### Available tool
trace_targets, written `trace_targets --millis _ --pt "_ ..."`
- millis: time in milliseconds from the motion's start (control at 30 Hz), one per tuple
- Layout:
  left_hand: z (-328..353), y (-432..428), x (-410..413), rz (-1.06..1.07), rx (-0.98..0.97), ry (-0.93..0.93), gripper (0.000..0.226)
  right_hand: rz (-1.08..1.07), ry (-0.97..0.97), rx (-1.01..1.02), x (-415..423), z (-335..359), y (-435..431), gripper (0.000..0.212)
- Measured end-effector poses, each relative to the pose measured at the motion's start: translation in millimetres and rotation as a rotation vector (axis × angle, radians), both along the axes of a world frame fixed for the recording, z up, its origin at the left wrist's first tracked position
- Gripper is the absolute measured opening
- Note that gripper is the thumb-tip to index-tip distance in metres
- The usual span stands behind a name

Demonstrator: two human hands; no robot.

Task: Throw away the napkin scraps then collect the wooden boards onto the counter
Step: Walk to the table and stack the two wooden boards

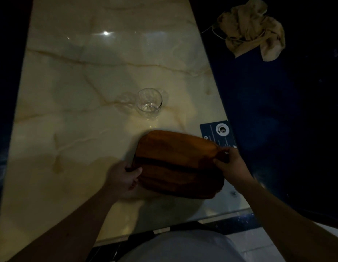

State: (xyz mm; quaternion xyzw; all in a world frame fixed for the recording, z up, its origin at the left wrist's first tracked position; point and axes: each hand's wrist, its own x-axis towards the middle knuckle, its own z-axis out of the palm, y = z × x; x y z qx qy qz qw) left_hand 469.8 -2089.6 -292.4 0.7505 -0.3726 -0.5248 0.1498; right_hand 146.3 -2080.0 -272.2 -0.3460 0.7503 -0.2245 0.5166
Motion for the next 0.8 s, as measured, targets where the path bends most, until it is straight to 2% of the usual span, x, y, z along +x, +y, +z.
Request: trace_targets --millis 167,367,567,800 --pt "-3.9 5.6 4.1 -0.023 0.012 -0.008 0.025 0.134 0.101 0.007 -0.9 1.1 -3.9 0.046" --pt "-10.9 2.1 4.2 -0.252 -0.01 -0.207 0.033 0.147 0.158 -0.033 -2.5 4.7 -5.0 0.044" --pt "-12.6 2.1 -0.3 -0.077 0.02 -0.097 0.027 0.17 0.21 -0.042 -0.6 0.4 -2.8 0.045" --pt "-8.2 -0.6 -1.4 -0.103 0.041 -0.083 0.026 0.231 0.344 -0.004 -2.9 -2.2 -1.8 0.05"
